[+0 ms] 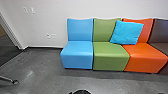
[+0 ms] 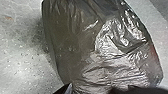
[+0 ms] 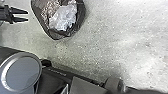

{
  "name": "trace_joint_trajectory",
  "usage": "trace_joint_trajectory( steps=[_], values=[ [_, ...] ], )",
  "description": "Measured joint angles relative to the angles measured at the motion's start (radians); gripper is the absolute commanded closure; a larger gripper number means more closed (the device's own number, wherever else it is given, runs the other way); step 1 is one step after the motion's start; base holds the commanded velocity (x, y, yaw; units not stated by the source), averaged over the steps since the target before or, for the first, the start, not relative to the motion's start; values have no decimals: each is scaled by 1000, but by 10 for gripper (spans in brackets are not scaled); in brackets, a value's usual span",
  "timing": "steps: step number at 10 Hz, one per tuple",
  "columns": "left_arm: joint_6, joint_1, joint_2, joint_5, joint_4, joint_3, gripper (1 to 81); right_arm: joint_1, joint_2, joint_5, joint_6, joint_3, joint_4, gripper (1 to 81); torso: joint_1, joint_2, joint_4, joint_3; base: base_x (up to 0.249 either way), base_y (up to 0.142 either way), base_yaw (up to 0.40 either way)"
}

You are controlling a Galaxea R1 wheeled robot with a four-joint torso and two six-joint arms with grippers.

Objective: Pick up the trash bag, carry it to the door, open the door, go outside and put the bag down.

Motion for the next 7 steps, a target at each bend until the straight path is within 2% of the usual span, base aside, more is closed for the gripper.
trace_joint_trajectory(
  steps=[1, 4, 7],
  values=[
    [-15, -16, 3, 7, 0, -3, 10, 1, 0, -11, 2, 1, 0, 10, 22, -35, 0, 0, 0, 0, 0],
    [-25, -24, 44, 20, 0, -15, 10, 71, -7, -69, 29, 21, 0, 10, 80, -128, -5, -13, 0, 0, 0],
    [-26, -43, 74, 22, 0, -40, 10, 116, -34, -113, 64, 47, -3, 10, 140, -224, -9, -103, 0, 0, 0]
  ],
)
